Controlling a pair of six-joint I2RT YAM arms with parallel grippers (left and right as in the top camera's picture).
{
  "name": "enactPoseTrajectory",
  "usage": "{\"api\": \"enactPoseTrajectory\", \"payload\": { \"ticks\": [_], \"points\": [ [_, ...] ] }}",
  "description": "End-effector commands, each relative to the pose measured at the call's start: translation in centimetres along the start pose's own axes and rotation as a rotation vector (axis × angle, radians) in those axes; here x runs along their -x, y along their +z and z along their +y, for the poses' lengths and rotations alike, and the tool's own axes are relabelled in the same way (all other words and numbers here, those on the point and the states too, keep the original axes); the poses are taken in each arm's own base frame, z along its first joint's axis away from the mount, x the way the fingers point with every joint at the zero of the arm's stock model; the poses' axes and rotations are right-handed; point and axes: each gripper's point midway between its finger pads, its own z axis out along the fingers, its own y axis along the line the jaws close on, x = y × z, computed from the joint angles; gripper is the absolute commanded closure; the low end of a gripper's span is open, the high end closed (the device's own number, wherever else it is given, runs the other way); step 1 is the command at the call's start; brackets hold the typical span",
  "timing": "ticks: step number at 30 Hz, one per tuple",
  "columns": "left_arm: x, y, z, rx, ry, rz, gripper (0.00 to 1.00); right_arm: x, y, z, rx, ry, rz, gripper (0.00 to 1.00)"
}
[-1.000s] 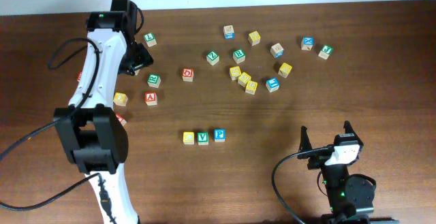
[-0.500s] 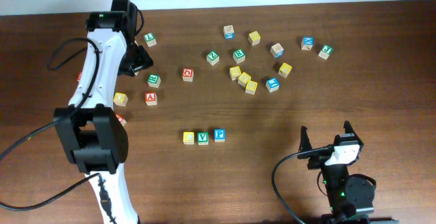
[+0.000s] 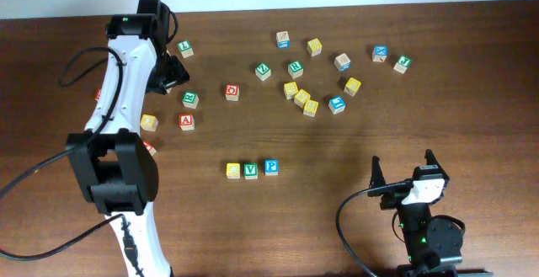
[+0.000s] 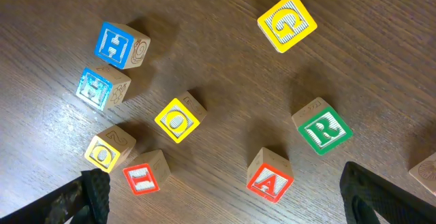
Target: Spell out CVPR
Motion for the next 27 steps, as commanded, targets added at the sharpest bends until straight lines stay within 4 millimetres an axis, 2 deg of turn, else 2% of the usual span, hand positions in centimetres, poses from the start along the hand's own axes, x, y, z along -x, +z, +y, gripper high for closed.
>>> {"api": "enactPoseTrajectory", "payload": {
  "ticks": [1,27],
  "points": [
    [0.32,0.12,0.57,0.016,-0.003,-0.009,0.01,-0.28,0.00,-0.30,-0.015,0.008,0.006,0.02],
    [0.85,0.17,0.37,0.004,-0.013,-0.027,0.01,-0.28,0.00,-0.30,-0.015,0.008,0.006,0.02]
  ]
}}
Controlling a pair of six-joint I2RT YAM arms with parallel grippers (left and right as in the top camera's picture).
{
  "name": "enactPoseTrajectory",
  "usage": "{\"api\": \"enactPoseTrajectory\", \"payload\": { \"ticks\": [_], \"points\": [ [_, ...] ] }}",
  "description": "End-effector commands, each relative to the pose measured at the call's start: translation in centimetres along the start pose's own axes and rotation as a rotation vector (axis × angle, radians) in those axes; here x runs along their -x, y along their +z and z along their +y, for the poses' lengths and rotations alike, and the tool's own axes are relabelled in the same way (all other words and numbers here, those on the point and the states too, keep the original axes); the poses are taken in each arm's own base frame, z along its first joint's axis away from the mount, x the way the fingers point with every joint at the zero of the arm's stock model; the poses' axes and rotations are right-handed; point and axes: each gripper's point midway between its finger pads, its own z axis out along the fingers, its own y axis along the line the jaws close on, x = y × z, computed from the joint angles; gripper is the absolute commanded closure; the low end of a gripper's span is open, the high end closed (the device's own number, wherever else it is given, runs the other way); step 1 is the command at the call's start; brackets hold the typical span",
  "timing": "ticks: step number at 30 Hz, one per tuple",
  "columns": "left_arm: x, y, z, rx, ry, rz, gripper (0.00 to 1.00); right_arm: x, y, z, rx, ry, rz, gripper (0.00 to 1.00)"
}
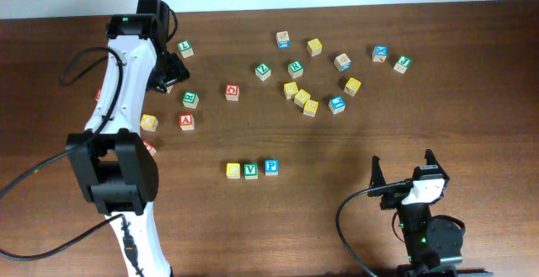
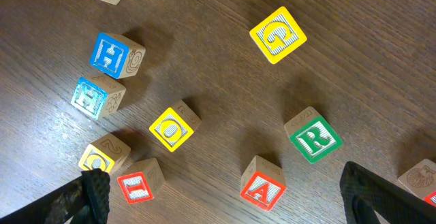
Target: Spell out CVPR
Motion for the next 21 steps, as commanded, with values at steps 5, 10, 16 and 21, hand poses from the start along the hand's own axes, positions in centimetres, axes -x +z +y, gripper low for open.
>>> {"api": "enactPoseTrajectory", "payload": {
  "ticks": [5,10,16,21],
  "points": [
    [-0.5,0.3,1.4,-0.111,-0.076,0.119,0.01,-0.3,0.0,-0.3,-0.014,0.008,0.006,0.02],
    [0.5,1.6,7.5,-0.051,-0.196,0.171,0.01,-0.3,0.0,-0.3,-0.014,0.008,0.006,0.02],
    [0.4,2.0,9.7,-0.032,-0.239,0.202,0.01,0.9,-0.2,2.2,0.131,0.055,-0.039,0.02],
    [0.4,2.0,9.7,-0.032,-0.238,0.201,0.01,6.4,-5.4,11.3,0.757,0.176,-0.200,0.02]
  ]
}}
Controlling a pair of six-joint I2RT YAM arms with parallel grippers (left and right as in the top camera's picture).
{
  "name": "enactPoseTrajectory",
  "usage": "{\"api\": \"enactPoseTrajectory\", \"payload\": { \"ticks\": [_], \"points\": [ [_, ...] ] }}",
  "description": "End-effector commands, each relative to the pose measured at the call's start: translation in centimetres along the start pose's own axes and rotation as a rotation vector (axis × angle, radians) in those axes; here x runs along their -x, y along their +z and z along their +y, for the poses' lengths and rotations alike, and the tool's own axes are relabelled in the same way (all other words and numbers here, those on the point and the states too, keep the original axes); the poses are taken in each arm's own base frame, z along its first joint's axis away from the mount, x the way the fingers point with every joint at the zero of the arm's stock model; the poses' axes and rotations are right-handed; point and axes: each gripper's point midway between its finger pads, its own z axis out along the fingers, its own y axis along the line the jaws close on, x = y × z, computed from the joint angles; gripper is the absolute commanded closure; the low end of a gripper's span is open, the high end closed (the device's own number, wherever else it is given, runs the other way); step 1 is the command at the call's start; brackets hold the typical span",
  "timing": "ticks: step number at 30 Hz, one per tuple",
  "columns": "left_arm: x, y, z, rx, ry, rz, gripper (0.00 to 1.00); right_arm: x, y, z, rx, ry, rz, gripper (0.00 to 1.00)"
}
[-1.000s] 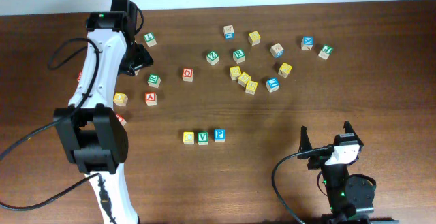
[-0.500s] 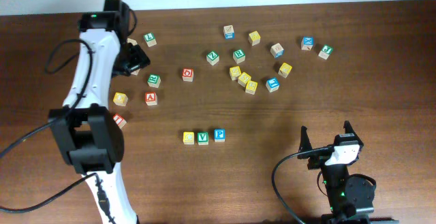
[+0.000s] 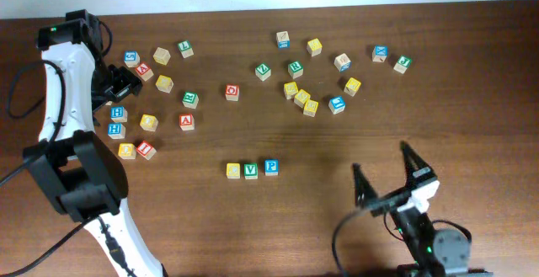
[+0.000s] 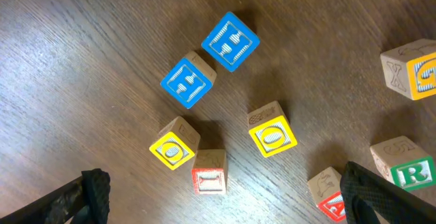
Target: Spell out CVPR
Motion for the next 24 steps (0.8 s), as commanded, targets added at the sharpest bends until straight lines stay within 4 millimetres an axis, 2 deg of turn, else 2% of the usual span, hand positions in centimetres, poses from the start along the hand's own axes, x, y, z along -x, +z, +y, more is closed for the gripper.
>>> {"api": "enactPoseTrajectory", "payload": {
  "ticks": [1,4,5,7,9,11,13,15,18,19,20,21,24],
  "points": [
    [0.0,-0.4,0.2,-0.007,0.000,-0.004,0.01,2.0,-1.0,5.4,0.311,0.105,-0.047,0.02],
    [0.0,-0.4,0.2,-0.007,0.000,-0.004,0.01,7.1,-2.2,6.5,0.354,0.032,-0.254,0.01],
    [0.0,-0.4,0.2,-0.007,0.000,-0.004,0.01,10.5,-3.2,6.4,0.318,0.009,-0.393,0.02],
    [0.0,-0.4,0.2,-0.007,0.000,-0.004,0.01,13.2,-3.8,6.2,0.281,-0.003,-0.466,0.02],
    [0.0,-0.4,0.2,-0.007,0.000,-0.004,0.01,16.8,-4.4,6.7,0.271,-0.041,-0.519,0.02],
    [0.0,-0.4,0.2,-0.007,0.000,-0.004,0.01,20.2,-3.7,7.1,0.278,-0.053,-0.521,0.02],
    [0.0,-0.4,0.2,-0.007,0.000,-0.004,0.01,22.2,-1.2,7.8,0.334,-0.094,-0.428,0.02],
    [0.0,-0.4,0.2,-0.007,0.000,-0.004,0.01,22.6,1.9,8.2,0.421,-0.065,-0.296,0.02],
    [0.0,-0.4,0.2,-0.007,0.000,-0.004,0.01,23.3,7.1,9.4,0.682,-0.054,-0.107,0.02],
    [0.0,-0.4,0.2,-0.007,0.000,-0.004,0.01,23.4,8.3,9.7,0.743,-0.048,-0.074,0.02],
    [0.0,-0.4,0.2,-0.007,0.000,-0.004,0.01,23.4,9.9,10.0,0.799,-0.024,-0.035,0.02],
    [0.0,-0.4,0.2,-0.007,0.000,-0.004,0.01,22.8,12.8,10.4,0.844,0.042,0.026,0.02],
    [0.0,-0.4,0.2,-0.007,0.000,-0.004,0.01,21.4,17.7,12.3,0.917,0.100,0.070,0.02]
  ]
}}
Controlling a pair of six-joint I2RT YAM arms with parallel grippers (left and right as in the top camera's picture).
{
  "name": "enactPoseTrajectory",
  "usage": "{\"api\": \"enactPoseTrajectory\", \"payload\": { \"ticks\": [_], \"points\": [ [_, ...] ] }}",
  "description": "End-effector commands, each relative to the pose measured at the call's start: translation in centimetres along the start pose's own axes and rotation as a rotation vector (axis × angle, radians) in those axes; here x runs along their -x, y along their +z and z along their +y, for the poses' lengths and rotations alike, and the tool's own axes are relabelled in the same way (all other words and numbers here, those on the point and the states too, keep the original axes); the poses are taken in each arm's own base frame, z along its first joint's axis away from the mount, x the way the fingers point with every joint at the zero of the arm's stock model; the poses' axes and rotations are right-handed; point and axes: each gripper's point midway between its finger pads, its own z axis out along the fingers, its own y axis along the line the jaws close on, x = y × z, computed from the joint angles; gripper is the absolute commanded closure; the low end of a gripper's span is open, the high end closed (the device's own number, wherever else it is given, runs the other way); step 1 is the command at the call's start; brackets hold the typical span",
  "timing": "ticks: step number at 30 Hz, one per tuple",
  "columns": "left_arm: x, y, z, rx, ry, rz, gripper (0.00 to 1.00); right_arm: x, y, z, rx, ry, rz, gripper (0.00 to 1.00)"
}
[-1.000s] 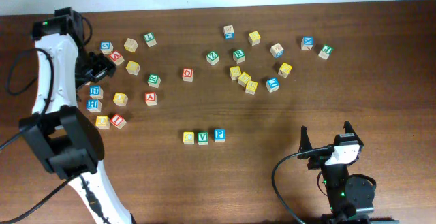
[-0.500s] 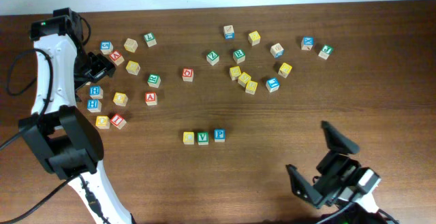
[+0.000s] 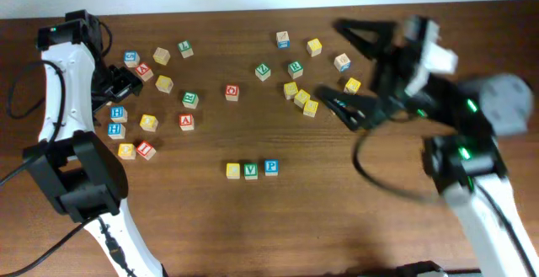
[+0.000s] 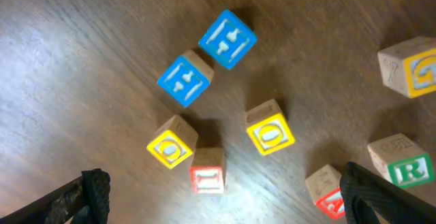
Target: Spell out CVPR
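Note:
Three blocks stand in a row near the table's middle front: yellow C, green V, blue P. A green R block lies left of centre, and it shows at the right edge of the left wrist view. My left gripper hangs open and empty over the far-left cluster, above a red I block. My right gripper is raised high over the right half of the table. It is blurred, with its jaws wide open and nothing between them.
Loose letter blocks lie at the far left: two blue H blocks, yellow O blocks, a red A. Another scatter of blocks lies at the back centre, partly hidden by the right arm. The table's back edge is near.
My right arm was low at the front right; now it is high over the right half of the table, blurred and still open. The left gripper has barely shifted.
At first my left gripper hung open over the G, R and A blocks, with my right arm parked at the front right. Later the left arm was at the far left over the H blocks, and the right arm had tilted. Now the right arm is high.

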Motion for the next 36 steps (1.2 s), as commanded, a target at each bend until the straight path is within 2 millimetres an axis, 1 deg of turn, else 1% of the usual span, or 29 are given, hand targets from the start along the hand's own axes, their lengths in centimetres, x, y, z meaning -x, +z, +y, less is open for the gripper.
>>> {"api": "enactPoseTrajectory", "payload": {
  "ticks": [1,2,3,5,6,7,8,9,10,12,14,15,16,17,18,19,20,21,23,24,25,26,27,28,30,32,35,36],
  "points": [
    [0.1,-0.4,0.3,0.000,-0.001,-0.007,0.01,-1.1,4.8,-0.4,0.131,0.029,0.030,0.02],
    [0.1,-0.4,0.3,0.000,0.000,-0.007,0.01,-2.2,7.0,-1.2,0.145,0.056,0.041,0.02],
    [0.1,-0.4,0.3,0.000,0.000,-0.007,0.01,-3.0,8.4,-1.9,0.142,0.091,0.054,0.02],
    [0.1,-0.4,0.3,0.000,0.000,-0.007,0.01,-5.9,11.3,-3.3,0.133,0.121,0.131,0.02],
    [0.1,-0.4,0.3,0.000,0.000,-0.007,0.01,-7.3,12.3,-4.4,0.083,0.143,0.177,0.02],
    [0.1,-0.4,0.3,0.000,-0.001,-0.007,0.01,-9.2,13.2,-5.8,0.006,0.142,0.244,0.02],
    [0.1,-0.4,0.3,0.000,-0.001,-0.007,0.01,-11.2,13.6,-7.8,-0.118,0.126,0.338,0.02],
    [0.1,-0.4,0.3,0.000,-0.001,-0.007,0.01,-12.6,13.0,-9.9,-0.243,0.116,0.418,0.02],
    [0.1,-0.4,0.3,0.000,0.000,-0.007,0.01,-13.8,11.7,-12.3,-0.377,0.093,0.504,0.02],
    [0.1,-0.4,0.3,0.000,-0.001,-0.007,0.01,-15.2,8.5,-16.1,-0.583,0.087,0.619,0.02],
    [0.1,-0.4,0.3,0.000,-0.001,-0.007,0.01,-16.6,5.7,-18.4,-0.631,0.156,0.680,0.02],
    [0.1,-0.4,0.3,0.000,-0.001,-0.007,0.01,-17.9,4.4,-19.3,-0.640,0.198,0.709,0.02],
    [0.1,-0.4,0.3,0.000,-0.001,-0.007,0.01,-19.0,3.7,-19.7,-0.637,0.235,0.731,0.02],
    [0.1,-0.4,0.3,0.000,-0.001,-0.007,0.01,-20.1,3.4,-20.0,-0.624,0.262,0.743,0.02],
    [0.1,-0.4,0.3,0.000,0.000,-0.007,0.01,-21.1,3.7,-20.0,-0.597,0.286,0.750,0.02],
    [0.1,-0.4,0.3,0.000,-0.001,-0.007,0.01,-22.1,3.5,-19.7,-0.589,0.312,0.777,0.02],
    [0.1,-0.4,0.3,0.000,-0.001,-0.007,0.01,-22.5,3.2,-19.7,-0.595,0.322,0.793,0.02],
    [0.1,-0.4,0.3,0.000,-0.001,-0.007,0.01,-22.4,3.2,-20.1,-0.612,0.306,0.788,0.02],
    [0.1,-0.4,0.3,0.000,0.000,-0.007,0.01,-22.4,2.2,-21.8,-0.716,0.261,0.802,0.02],
    [0.1,-0.4,0.3,0.000,0.000,-0.007,0.01,-22.7,1.5,-22.9,-0.791,0.269,0.800,0.02],
    [0.1,-0.4,0.3,0.000,-0.001,-0.007,0.01,-23.2,0.8,-24.0,-0.872,0.298,0.791,0.02],
    [0.1,-0.4,0.3,0.000,-0.001,-0.007,0.01,-24.2,0.0,-24.9,-0.951,0.333,0.793,0.02],
    [0.1,-0.4,0.3,0.000,-0.001,-0.007,0.01,-25.1,-0.3,-25.2,-0.972,0.352,0.804,0.02],
    [0.1,-0.4,0.3,0.000,-0.001,-0.007,0.01,-26.7,-0.5,-25.5,-0.972,0.367,0.832,0.02],
    [0.1,-0.4,0.3,0.000,-0.001,-0.007,0.01,-28.7,-0.7,-25.8,-0.971,0.386,0.864,0.02],
    [0.1,-0.4,0.3,0.000,-0.001,-0.007,0.01,-29.6,-0.7,-25.7,-0.963,0.399,0.877,0.02],
    [0.1,-0.4,0.3,0.000,-0.001,-0.007,0.01,-30.2,-0.9,-25.7,-0.967,0.404,0.888,0.00],
    [0.1,-0.4,0.3,0.000,-0.001,-0.007,0.01,-30.7,-1.0,-25.8,-0.967,0.408,0.896,0.09]
  ]
}}
